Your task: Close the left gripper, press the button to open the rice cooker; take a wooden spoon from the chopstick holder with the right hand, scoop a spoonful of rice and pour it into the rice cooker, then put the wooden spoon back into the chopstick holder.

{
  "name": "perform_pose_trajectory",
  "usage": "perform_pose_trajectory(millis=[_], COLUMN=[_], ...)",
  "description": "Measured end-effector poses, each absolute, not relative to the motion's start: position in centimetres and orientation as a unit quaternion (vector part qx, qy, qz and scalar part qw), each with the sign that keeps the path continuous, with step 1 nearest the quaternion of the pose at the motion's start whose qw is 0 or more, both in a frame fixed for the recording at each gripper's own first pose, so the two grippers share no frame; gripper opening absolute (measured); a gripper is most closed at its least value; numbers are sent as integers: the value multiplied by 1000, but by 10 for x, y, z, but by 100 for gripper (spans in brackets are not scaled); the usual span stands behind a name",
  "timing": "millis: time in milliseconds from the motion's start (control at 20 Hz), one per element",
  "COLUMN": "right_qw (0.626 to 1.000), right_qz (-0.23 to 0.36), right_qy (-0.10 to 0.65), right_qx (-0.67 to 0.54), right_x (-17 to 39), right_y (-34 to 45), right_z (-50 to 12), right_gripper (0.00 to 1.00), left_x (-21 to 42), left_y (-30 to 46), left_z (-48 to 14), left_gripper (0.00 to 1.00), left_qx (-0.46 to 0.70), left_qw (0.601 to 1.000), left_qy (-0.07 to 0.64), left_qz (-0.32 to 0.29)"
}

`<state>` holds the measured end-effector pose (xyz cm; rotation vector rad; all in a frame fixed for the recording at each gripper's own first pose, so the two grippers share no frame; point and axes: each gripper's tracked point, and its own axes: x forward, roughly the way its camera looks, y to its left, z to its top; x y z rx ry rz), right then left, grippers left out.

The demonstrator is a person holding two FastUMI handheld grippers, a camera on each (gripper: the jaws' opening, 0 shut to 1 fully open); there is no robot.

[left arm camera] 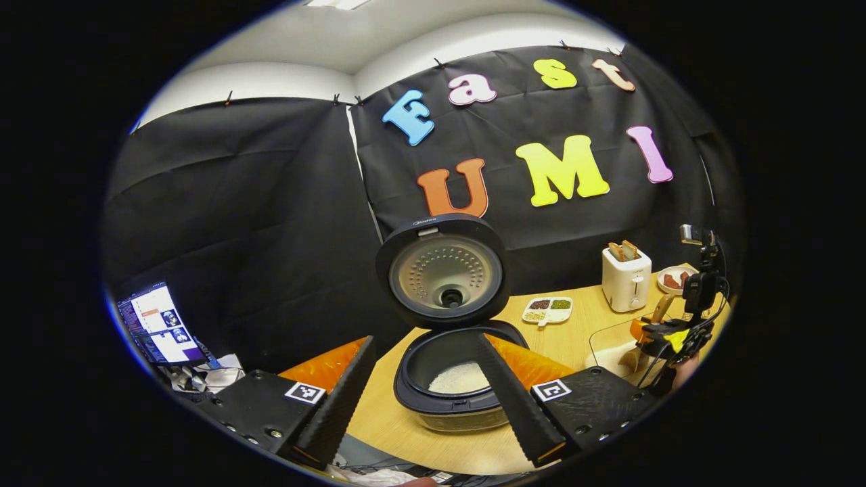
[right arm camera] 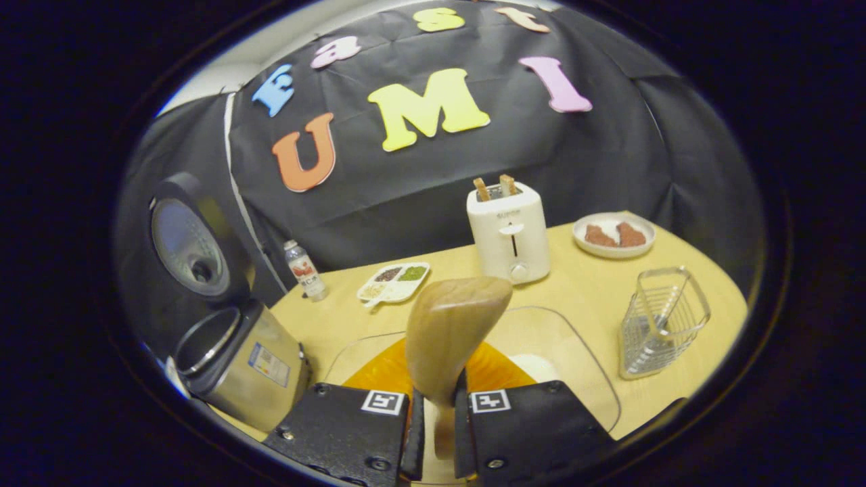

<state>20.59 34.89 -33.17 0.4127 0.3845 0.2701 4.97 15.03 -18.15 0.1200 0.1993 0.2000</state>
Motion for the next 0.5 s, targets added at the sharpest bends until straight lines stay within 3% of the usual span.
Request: perform_pose_trajectory(millis=[300,500], right_qw=[896,869], right_qz=[124,160], right_qy=[237,251], right_qx=[355,395], right_x=[201,191], right_y=[340,361], right_z=[-338,-335], right_gripper=[23,22], left_x=[50,50], left_y=[148,146], left_z=[-178,-178], left_gripper=[96,96], left_qx=[58,57], left_qw=[989,989], left_qy=[96,98], left_qz=[99,98])
